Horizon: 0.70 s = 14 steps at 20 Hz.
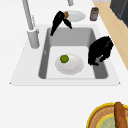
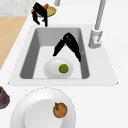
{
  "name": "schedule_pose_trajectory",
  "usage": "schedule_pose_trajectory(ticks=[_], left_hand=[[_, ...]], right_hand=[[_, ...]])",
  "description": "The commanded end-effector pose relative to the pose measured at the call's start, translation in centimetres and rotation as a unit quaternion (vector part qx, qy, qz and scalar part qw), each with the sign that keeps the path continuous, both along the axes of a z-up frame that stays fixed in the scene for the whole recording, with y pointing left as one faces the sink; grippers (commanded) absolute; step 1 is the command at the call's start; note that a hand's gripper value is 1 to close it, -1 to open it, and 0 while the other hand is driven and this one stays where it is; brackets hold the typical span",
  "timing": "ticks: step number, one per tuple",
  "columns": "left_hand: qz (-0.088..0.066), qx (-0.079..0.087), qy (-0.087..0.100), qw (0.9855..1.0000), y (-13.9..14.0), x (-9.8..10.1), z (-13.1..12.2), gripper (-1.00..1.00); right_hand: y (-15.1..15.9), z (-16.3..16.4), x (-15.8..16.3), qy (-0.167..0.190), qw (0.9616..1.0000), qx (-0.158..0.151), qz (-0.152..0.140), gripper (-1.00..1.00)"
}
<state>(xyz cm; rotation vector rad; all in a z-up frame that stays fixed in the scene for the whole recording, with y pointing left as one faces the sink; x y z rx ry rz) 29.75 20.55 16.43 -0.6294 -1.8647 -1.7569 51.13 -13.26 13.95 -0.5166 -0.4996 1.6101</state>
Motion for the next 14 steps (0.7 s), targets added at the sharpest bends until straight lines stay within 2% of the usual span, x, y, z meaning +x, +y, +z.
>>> schedule_pose_trajectory(ticks=[1,9,14], left_hand=[[0.000,0.000,0.000,1.0000,0.0,0.0,0.0,0.00],[0.000,0.000,0.000,1.0000,0.0,0.0,0.0,0.00],[0.000,0.000,0.000,1.0000,0.0,0.0,0.0,0.00]], right_hand=[[-0.4,-1.7,-2.6,-0.030,0.9992,0.028,0.001,-1.00],[-0.9,-3.6,-8.5,-0.045,0.9986,0.021,0.017,-1.00],[-0.9,-4.2,-8.5,-0.046,0.9986,0.021,0.019,-1.00]])
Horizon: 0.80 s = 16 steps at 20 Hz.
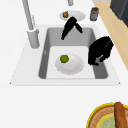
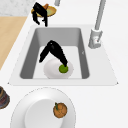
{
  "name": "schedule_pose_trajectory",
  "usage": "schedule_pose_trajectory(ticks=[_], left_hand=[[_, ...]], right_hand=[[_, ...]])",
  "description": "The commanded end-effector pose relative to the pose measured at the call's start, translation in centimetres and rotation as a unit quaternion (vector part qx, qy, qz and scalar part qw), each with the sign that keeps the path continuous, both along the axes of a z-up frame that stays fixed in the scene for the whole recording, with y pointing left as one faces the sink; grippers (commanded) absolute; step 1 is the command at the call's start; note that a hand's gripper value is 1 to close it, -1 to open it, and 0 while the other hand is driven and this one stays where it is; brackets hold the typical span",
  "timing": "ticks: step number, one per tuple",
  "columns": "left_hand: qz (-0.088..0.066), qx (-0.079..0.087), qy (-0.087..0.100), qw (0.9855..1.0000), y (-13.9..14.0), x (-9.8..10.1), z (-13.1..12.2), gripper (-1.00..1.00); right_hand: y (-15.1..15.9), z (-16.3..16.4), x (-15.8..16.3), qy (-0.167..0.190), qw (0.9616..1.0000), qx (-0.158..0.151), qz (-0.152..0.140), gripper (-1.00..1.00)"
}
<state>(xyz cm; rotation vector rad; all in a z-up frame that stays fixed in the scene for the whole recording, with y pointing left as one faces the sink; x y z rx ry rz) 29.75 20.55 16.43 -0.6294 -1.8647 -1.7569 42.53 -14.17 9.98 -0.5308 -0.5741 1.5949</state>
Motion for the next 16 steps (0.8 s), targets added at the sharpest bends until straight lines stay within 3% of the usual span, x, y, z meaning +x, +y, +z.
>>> schedule_pose_trajectory(ticks=[1,6,9,13,16], left_hand=[[0.000,0.000,0.000,1.0000,0.0,0.0,0.0,0.00],[0.000,0.000,0.000,1.0000,0.0,0.0,0.0,0.00],[0.000,0.000,0.000,1.0000,0.0,0.0,0.0,0.00],[0.000,0.000,0.000,1.0000,0.0,0.0,0.0,0.00],[0.000,0.000,0.000,1.0000,0.0,0.0,0.0,0.00]], right_hand=[[0.1,-0.4,0.0,-0.015,0.9997,0.009,0.016,-1.00],[1.6,-2.1,-0.3,0.000,0.9990,0.009,0.045,-1.00],[2.2,-3.7,-0.4,-0.026,0.9984,0.020,0.046,-1.00],[2.8,-6.3,-0.6,-0.038,0.9959,0.046,0.068,-1.00],[3.5,-8.0,0.5,-0.051,0.9948,0.041,0.078,-1.00]])
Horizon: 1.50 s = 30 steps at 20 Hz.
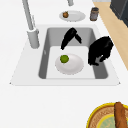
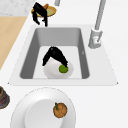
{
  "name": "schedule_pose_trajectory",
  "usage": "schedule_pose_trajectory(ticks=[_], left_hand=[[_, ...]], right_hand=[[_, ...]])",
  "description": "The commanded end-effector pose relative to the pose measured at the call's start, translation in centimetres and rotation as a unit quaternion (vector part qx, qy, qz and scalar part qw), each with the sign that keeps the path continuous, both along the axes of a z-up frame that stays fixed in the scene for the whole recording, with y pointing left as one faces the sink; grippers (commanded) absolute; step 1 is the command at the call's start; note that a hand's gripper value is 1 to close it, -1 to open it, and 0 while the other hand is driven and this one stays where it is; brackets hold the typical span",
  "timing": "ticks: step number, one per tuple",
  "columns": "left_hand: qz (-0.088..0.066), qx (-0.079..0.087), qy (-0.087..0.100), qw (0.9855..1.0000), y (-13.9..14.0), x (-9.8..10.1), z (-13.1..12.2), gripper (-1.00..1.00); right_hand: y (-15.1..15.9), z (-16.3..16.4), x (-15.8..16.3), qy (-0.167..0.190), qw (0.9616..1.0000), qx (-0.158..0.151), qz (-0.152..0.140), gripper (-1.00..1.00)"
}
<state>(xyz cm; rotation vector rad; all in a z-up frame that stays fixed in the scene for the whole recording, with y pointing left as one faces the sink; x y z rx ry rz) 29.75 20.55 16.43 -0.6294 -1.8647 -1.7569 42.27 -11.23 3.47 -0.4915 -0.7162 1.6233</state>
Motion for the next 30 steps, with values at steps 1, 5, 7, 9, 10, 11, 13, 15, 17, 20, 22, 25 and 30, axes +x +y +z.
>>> schedule_pose_trajectory(ticks=[1,5,7,9,10,11,13,15,17,20,22,25,30], left_hand=[[0.000,0.000,0.000,1.0000,0.0,0.0,0.0,0.00],[0.000,0.000,0.000,1.0000,0.0,0.0,0.0,0.00],[0.000,0.000,0.000,1.0000,0.0,0.0,0.0,0.00],[0.000,0.000,0.000,1.0000,0.0,0.0,0.0,0.00],[0.000,0.000,0.000,1.0000,0.0,0.0,0.0,0.00],[0.000,0.000,0.000,1.0000,0.0,0.0,0.0,0.00],[0.000,0.000,0.000,1.0000,0.0,0.0,0.0,0.00],[0.000,0.000,0.000,1.0000,0.0,0.0,0.0,0.00],[0.000,0.000,0.000,1.0000,0.0,0.0,0.0,0.00],[0.000,0.000,0.000,1.0000,0.0,0.0,0.0,0.00],[0.000,0.000,0.000,1.0000,0.0,0.0,0.0,0.00],[0.000,0.000,0.000,1.0000,0.0,0.0,0.0,0.00],[0.000,0.000,0.000,1.0000,0.0,0.0,0.0,0.00]], right_hand=[[0.4,-2.1,1.0,-0.014,0.9991,0.000,0.039,-1.00],[0.8,-2.1,0.6,0.008,0.9999,0.005,0.013,-1.00],[0.8,-2.6,1.0,0.002,0.9997,0.016,0.016,-1.00],[1.2,-3.3,2.4,0.004,0.9998,0.016,0.013,-1.00],[1.5,-3.7,2.9,0.006,0.9998,0.016,0.013,-1.00],[1.7,-4.2,3.3,0.004,0.9998,0.017,0.013,-1.00],[1.7,-5.4,3.1,-0.012,0.9996,0.016,0.021,-1.00],[2.1,-5.5,3.0,0.012,0.9997,0.015,0.017,-1.00],[2.8,-6.3,3.2,0.006,0.9997,0.016,0.016,-1.00],[3.4,-7.0,4.4,0.008,0.9998,0.012,0.014,-1.00],[4.2,-7.5,4.7,0.014,0.9998,0.008,0.013,-1.00],[4.6,-8.2,4.9,0.020,0.9997,0.008,0.012,-1.00],[4.7,-9.6,5.1,0.010,0.9996,0.015,0.020,-1.00]])
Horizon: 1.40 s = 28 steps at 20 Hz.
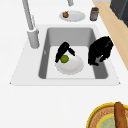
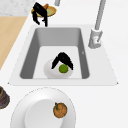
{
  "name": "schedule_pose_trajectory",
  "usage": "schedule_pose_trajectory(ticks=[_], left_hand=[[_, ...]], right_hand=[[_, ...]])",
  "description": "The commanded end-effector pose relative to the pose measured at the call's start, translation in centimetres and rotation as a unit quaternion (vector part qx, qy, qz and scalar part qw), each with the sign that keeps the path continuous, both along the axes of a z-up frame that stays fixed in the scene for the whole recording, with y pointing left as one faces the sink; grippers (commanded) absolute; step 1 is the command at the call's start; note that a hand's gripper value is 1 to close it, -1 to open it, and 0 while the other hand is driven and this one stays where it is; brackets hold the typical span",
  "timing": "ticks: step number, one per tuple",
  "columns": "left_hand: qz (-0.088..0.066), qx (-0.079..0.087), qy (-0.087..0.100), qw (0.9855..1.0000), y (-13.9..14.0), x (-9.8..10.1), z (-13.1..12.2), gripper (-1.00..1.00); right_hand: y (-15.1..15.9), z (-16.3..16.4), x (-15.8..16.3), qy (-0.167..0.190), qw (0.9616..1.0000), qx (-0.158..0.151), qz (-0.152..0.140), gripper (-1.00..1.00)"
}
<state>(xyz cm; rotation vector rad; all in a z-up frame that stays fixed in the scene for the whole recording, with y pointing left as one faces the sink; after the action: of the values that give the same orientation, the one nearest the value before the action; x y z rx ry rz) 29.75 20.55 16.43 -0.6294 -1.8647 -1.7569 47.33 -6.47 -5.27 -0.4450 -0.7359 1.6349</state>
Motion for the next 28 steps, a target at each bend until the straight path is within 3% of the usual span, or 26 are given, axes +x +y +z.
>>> schedule_pose_trajectory(ticks=[1,16,17,19,22,25,28], left_hand=[[0.000,0.000,0.000,1.0000,0.0,0.0,0.0,0.00],[0.000,0.000,0.000,1.0000,0.0,0.0,0.0,0.00],[0.000,0.000,0.000,1.0000,0.0,0.0,0.0,0.00],[0.000,0.000,0.000,1.0000,0.0,0.0,0.0,0.00],[0.000,0.000,0.000,1.0000,0.0,0.0,0.0,0.00],[0.000,0.000,0.000,1.0000,0.0,0.0,0.0,0.00],[0.000,0.000,0.000,1.0000,0.0,0.0,0.0,0.00]], right_hand=[[-0.1,-1.1,0.1,0.000,1.0000,0.000,0.008,-1.00],[-0.6,-4.8,0.7,-0.009,0.9998,0.017,0.006,-1.00],[-0.4,-4.7,0.7,-0.010,0.9998,0.018,0.003,1.00],[-0.3,-3.9,0.3,-0.053,0.9984,0.015,0.013,1.00],[-0.5,-3.5,1.0,-0.083,0.9961,0.026,0.009,1.00],[-0.3,-3.1,1.3,-0.131,0.9909,0.030,0.007,1.00],[-0.8,-1.1,1.4,-0.136,0.9902,0.034,0.002,1.00]])
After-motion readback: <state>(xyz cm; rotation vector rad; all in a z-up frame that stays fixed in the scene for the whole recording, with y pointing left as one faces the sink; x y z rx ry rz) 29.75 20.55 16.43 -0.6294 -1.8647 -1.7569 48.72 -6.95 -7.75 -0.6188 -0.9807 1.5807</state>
